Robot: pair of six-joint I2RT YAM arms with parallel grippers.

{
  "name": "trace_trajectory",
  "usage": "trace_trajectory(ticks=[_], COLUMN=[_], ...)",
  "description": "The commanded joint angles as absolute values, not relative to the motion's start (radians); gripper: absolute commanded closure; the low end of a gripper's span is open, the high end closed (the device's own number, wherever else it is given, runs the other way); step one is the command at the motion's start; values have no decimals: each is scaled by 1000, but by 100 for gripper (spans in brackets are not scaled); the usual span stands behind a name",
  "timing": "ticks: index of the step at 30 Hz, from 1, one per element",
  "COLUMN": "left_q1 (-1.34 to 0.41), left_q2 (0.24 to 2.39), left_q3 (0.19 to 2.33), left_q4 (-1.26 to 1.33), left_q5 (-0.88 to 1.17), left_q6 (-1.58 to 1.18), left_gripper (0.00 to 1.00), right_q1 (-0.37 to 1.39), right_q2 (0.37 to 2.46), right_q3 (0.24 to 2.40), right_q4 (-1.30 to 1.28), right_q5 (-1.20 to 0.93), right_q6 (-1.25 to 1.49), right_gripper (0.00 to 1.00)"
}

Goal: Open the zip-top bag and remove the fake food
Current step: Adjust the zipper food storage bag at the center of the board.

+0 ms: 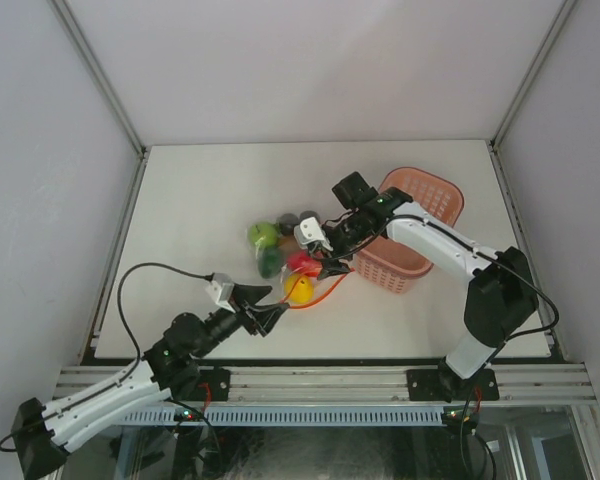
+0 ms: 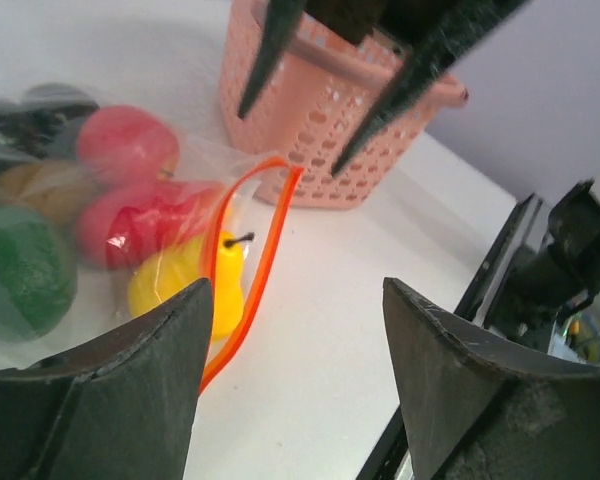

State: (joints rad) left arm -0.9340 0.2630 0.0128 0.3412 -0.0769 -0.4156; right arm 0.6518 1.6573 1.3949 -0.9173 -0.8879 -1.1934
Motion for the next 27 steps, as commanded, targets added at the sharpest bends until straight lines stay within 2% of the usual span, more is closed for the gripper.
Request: trace_trajectory(ticks=[1,7,10,12,14,17,18,23,27], left_q1=[-1052,-1337,-1372,-1373,-1373,-1374,-1373,-1373,-1365], left_q2=[421,609,702,774,876,1001,1036,1101,1036], left_q3=[53,59,44,54,77,120,128,135,150], left_q4=[451,560,670,736,793,842,863,906,769], left_q5=[-99,-442,-557,-601,-628,-652,-654,-686,-750], left_q6=[-252,-77,-83,-83,-79,-109,-126,-221,-306], left_gripper=[28,27,27,27,27,28,31,34,28], right_q1=[663,702,737,759,768,756,751,753,780], right_q2=[1650,1690,1724,1748,1757,1759,1759,1767,1773], right_q3=[1371,1337,1336,1336,1338,1351,1357,1389,1413], right_q4=[-774,-737,-722,-676,-646,-654,-661,-655,-568], right_q5=[-738,-651,-615,-558,-531,-591,-621,-751,-800], right_q6=[-1062,-1076,-1067,-1024,-987,-955,-940,-818,-620], right_gripper=[41,42,44,49,61,92,100,100,100])
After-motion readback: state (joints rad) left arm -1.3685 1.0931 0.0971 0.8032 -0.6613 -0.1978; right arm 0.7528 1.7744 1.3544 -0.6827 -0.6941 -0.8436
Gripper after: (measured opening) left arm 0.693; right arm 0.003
